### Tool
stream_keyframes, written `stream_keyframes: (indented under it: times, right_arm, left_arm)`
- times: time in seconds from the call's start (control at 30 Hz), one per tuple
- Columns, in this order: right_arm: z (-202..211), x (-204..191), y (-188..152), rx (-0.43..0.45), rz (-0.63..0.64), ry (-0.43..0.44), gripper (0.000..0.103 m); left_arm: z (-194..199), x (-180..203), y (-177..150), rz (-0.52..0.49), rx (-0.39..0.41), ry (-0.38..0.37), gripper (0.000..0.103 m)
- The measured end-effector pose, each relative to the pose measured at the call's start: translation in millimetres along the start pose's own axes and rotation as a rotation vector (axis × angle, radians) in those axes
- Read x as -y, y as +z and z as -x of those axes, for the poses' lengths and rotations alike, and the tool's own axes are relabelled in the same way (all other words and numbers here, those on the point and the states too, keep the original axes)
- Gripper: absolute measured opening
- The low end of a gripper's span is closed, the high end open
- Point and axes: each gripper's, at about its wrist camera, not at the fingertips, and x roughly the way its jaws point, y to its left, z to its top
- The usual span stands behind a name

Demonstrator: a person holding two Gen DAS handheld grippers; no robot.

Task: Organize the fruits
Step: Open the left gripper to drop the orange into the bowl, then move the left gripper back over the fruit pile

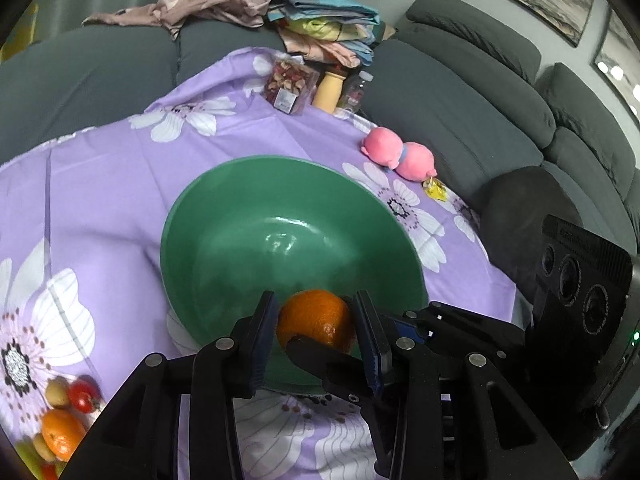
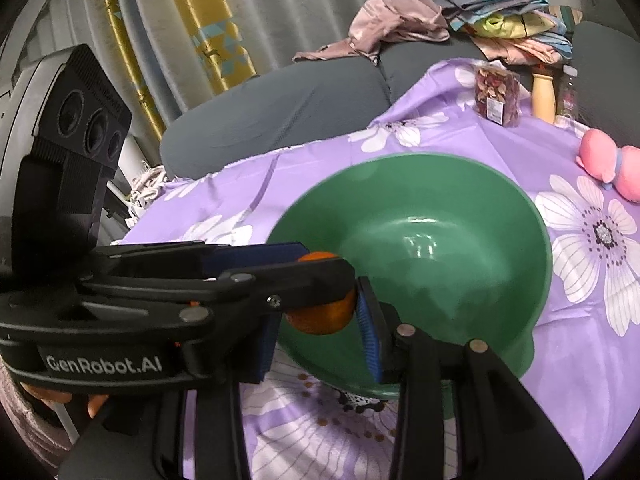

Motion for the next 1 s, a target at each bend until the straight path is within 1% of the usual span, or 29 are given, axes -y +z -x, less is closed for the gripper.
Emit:
stream_keyframes:
  times: [0.07, 0.1, 0.13, 0.17, 0.2, 0.27, 0.37, 0.4, 0.43, 0.5, 0.63, 0.77, 0.83, 0.93, 1.0]
  right_arm:
    - [-1.3, 0.7, -1.2, -0.006, -0.001, -0.010, 0.038]
    - [-1.6, 1.0, -1.0, -0.008, -0.005, -0.010, 0.039]
    - [-1.0, 1.2, -1.2, -0.008, -0.008, -0.012, 0.042]
    - [0.4, 0.9, -1.3, -0.003, -0.006, -0.020, 0.047]
    - [0.8, 1.5, 0.0, 0.001, -0.007, -0.025, 0.055]
    - [3.4, 1.3, 0.6, 0.015, -0.012, -0.029, 0.060]
    - [10.0, -0.6, 1.0, 0.035, -0.004, -0.036, 0.061]
    - [13.2, -1.3, 0.8, 0.044, -0.001, -0.042, 0.062]
    - [17.3, -1.4, 0.1, 0.054, -0.001, -0.042, 0.064]
    - [24.5, 0.1, -1.1, 0.071, -0.011, -0.042, 0.070]
    - [36.2, 0.2, -5.2, 0.093, -0.032, -0.043, 0.073]
    - [43.1, -9.5, -10.5, 0.099, -0.018, -0.010, 0.075]
    - [44.9, -17.3, -13.4, 0.100, -0.001, 0.023, 0.075]
    - [43.3, -30.4, -17.2, 0.084, 0.027, 0.054, 0.075]
    - [39.7, -40.8, -20.3, 0.065, 0.043, 0.066, 0.077]
  left_arm:
    - [-1.6, -2.6, -0.9, 0.019, 0.001, -0.006, 0.037]
    - [-1.6, -3.6, -1.1, 0.028, 0.002, -0.005, 0.040]
    - [-1.9, -4.4, -0.7, 0.032, 0.004, 0.001, 0.045]
    - [-0.8, -5.7, -1.1, 0.037, 0.007, 0.009, 0.058]
    - [1.1, -7.2, -2.3, 0.044, 0.015, 0.012, 0.068]
    - [8.4, -11.8, -4.4, 0.060, 0.043, 0.002, 0.073]
    - [23.4, -21.5, -7.0, 0.090, 0.080, 0.007, 0.078]
    - [29.8, -25.1, -8.5, 0.099, 0.095, 0.012, 0.080]
    - [36.7, -29.5, -9.9, 0.109, 0.109, 0.018, 0.080]
    - [52.9, -39.5, -15.0, 0.131, 0.146, 0.047, 0.080]
    - [86.5, -62.7, -34.9, 0.171, 0.205, 0.168, 0.081]
    - [112.9, -85.2, -57.6, 0.220, 0.224, 0.280, 0.081]
    - [123.0, -93.0, -69.6, 0.243, 0.230, 0.314, 0.081]
    - [131.0, -100.4, -87.3, 0.255, 0.207, 0.362, 0.082]
    - [135.7, -102.8, -98.1, 0.256, 0.196, 0.394, 0.082]
